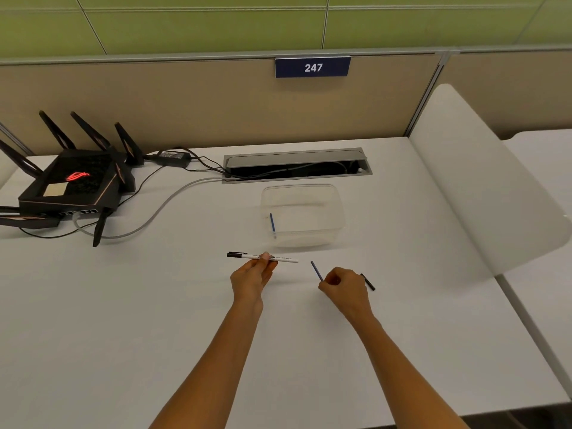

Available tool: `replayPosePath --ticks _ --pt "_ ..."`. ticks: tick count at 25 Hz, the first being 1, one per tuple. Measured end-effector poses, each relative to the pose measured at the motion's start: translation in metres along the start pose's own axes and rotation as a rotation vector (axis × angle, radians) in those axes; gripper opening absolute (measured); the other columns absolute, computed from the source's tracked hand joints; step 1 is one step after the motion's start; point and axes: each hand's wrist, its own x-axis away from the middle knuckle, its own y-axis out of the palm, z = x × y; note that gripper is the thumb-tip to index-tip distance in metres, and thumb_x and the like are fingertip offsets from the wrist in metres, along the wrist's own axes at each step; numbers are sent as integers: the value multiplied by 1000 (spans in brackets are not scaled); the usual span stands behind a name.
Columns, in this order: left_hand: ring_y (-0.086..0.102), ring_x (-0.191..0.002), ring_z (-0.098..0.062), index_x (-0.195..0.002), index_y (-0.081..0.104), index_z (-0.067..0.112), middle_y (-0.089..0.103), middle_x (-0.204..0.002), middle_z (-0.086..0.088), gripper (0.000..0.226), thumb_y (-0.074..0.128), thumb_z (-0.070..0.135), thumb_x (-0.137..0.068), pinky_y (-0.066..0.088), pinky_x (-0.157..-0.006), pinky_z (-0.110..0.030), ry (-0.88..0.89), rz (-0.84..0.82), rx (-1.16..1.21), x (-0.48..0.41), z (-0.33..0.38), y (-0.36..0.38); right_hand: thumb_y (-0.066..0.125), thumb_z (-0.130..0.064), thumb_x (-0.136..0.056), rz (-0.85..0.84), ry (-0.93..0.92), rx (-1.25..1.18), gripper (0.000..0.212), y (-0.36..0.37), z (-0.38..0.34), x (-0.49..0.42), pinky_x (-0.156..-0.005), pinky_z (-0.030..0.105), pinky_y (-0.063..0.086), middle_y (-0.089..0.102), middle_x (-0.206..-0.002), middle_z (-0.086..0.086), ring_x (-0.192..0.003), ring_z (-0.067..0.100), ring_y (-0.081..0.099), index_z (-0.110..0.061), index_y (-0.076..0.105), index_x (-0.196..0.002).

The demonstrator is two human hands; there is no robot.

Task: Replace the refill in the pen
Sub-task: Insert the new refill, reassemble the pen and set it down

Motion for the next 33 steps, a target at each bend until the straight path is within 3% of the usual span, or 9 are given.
replayPosePath --ticks 5,12,27,33 --pt "71 -89 -17 -95 69 3 73 -94 -7 11 69 11 -86 50 -94 -37 -96 -62 83 -1 3 -2 70 -18 -69 -9 -108 -236 11 -18 -17 14 -68 35 60 71 -62 -3 -63 14 69 -29 67 -65" --pt "74 -80 -14 -95 70 5 77 -82 -4 11 68 12 -86 52 -91 -38 -141 -88 131 2 2 -4 72 -14 -72 -1 -187 -212 19 -26 -27 27 -68 33 60 71 -65 -4 -62 10 67 -31 66 -65" --pt "73 -79 -15 -93 70 4 77 -79 -3 11 68 12 -86 53 -89 -36 -96 -98 81 9 2 -11 71 -14 -73 22 -288 -121 11 -27 -28 33 -57 6 47 68 -65 -15 -66 -3 65 -25 72 -73" --pt "74 -77 -15 -92 71 3 77 -79 -3 11 70 12 -86 54 -86 -34 -86 -127 17 14 -3 -10 72 -12 -76 44 -312 -157 9 -29 -27 30 -62 5 48 70 -69 -14 -68 -3 66 -19 77 -79"
